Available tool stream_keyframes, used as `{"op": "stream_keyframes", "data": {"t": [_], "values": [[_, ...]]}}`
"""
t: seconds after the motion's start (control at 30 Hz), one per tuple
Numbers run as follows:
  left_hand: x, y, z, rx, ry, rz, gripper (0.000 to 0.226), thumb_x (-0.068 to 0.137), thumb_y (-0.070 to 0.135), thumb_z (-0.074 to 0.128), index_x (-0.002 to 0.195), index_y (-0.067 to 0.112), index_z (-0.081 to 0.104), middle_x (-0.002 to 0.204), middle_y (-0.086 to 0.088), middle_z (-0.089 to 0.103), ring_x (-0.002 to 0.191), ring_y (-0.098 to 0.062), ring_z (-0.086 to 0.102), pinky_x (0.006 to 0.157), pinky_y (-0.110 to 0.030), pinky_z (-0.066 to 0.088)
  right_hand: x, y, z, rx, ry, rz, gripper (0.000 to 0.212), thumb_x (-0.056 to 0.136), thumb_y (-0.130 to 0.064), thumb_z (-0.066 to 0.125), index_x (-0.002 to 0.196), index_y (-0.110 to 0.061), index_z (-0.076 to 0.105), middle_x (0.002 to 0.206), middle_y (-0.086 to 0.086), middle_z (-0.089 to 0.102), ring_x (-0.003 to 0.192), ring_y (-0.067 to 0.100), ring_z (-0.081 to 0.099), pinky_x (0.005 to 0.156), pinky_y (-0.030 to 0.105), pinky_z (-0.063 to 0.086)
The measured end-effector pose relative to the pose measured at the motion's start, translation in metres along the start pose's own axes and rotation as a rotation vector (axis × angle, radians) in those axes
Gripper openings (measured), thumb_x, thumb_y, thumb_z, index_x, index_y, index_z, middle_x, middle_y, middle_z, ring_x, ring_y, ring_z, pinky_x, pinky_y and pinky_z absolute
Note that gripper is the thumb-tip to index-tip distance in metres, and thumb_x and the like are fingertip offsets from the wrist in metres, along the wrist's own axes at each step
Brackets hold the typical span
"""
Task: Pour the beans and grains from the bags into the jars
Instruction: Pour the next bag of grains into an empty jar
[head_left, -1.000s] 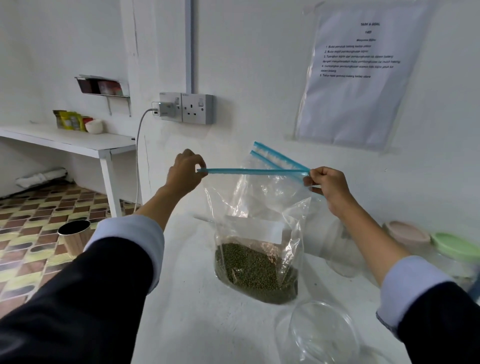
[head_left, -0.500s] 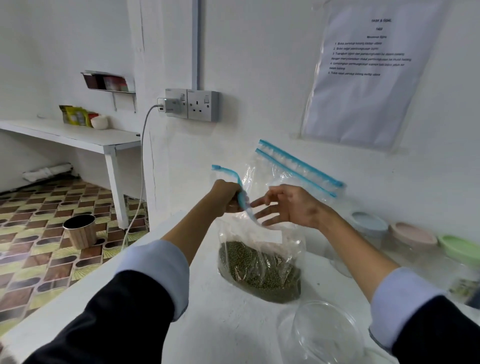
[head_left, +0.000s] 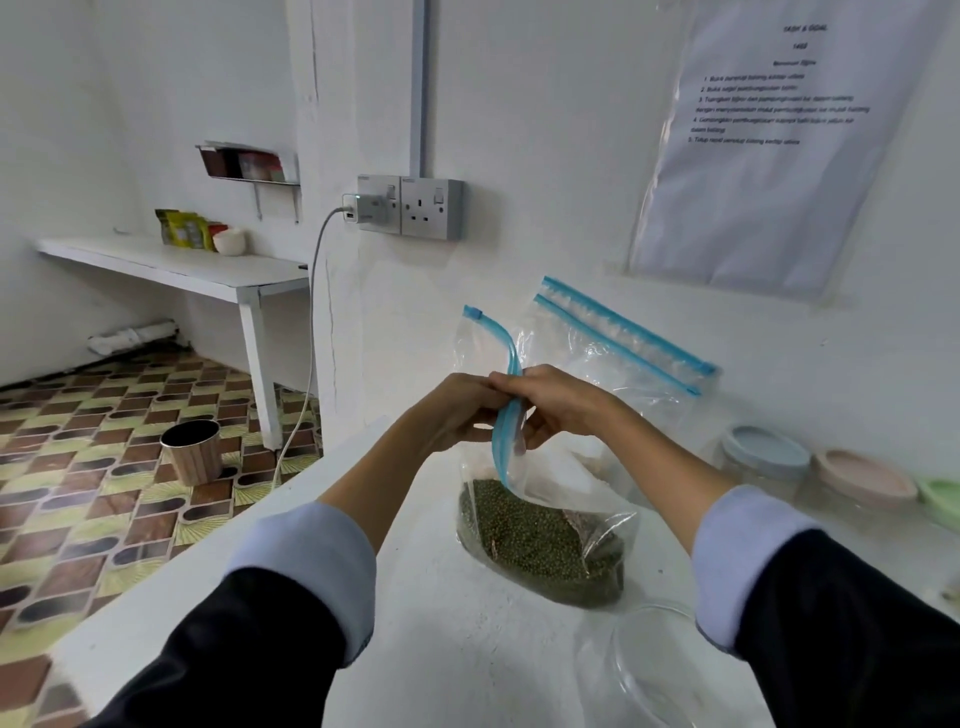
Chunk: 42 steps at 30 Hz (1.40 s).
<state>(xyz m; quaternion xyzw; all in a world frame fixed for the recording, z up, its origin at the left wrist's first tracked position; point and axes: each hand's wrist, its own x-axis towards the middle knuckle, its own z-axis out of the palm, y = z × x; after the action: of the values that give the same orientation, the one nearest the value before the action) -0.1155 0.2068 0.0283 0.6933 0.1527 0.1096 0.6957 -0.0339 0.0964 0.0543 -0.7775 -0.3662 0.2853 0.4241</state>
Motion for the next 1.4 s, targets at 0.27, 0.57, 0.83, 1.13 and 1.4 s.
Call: {"op": "stream_keyframes", "data": {"t": [0.27, 0.57, 0.83, 1.13, 1.4], "values": [[-0.005, -0.003, 0.001, -0.067, -0.066, 0.048, 0.012, 0.092, 0.008, 0.056, 0.087, 0.0, 0.063, 0.076, -0.007, 0.071, 0.068, -0.016, 0.07, 0.065, -0.025, 0.059, -0.002, 0.008, -0.003, 0.062, 0.132, -0.061, 0.035, 0.095, -0.037, 0.054, 0.091, -0.004, 0.064, 0.071, 0.013, 0.066, 0.049, 0.022, 0.064, 0.048, 0.026, 0.052], [-0.005, -0.001, -0.002, 0.067, 0.047, 0.029, 0.015, 0.092, 0.006, 0.055, 0.08, -0.001, 0.062, 0.073, -0.011, 0.066, 0.055, -0.012, 0.066, 0.056, -0.022, 0.057, -0.005, 0.008, -0.017, 0.109, -0.016, 0.101, 0.027, 0.091, -0.006, 0.034, 0.091, 0.004, 0.059, 0.089, 0.024, 0.07, 0.071, 0.034, 0.069, 0.06, 0.029, 0.056], [-0.007, -0.009, -0.05, 0.705, 0.341, 0.103, 0.023, 0.08, 0.005, 0.067, 0.06, 0.009, 0.056, 0.053, -0.007, 0.058, 0.041, -0.012, 0.052, 0.04, -0.019, 0.046, -0.012, 0.02, -0.064, -0.718, 0.441, 0.15, 0.006, 0.083, -0.009, 0.062, 0.086, -0.005, 0.065, 0.051, -0.002, 0.065, 0.045, 0.012, 0.064, 0.06, 0.025, 0.054], [-0.011, -0.006, -0.06, 0.683, 0.373, 0.21, 0.027, 0.076, 0.003, 0.063, 0.054, 0.01, 0.051, 0.049, -0.006, 0.056, 0.047, -0.018, 0.052, 0.047, -0.023, 0.043, -0.016, 0.007, -0.078, -0.853, 0.546, 0.035, 0.01, 0.082, -0.008, 0.065, 0.085, -0.014, 0.059, 0.09, 0.005, 0.065, 0.078, 0.023, 0.061, 0.067, 0.029, 0.042], [-0.019, -0.001, -0.041, 0.587, 0.176, 0.309, 0.024, 0.082, -0.001, 0.059, 0.061, 0.005, 0.048, 0.052, -0.008, 0.051, 0.048, -0.015, 0.052, 0.047, -0.021, 0.046, -0.007, -0.036, -0.043, -0.785, 0.401, -0.319, 0.029, 0.083, 0.008, 0.049, 0.083, -0.009, 0.073, 0.116, 0.009, 0.062, 0.106, 0.024, 0.057, 0.083, 0.023, 0.041]]}}
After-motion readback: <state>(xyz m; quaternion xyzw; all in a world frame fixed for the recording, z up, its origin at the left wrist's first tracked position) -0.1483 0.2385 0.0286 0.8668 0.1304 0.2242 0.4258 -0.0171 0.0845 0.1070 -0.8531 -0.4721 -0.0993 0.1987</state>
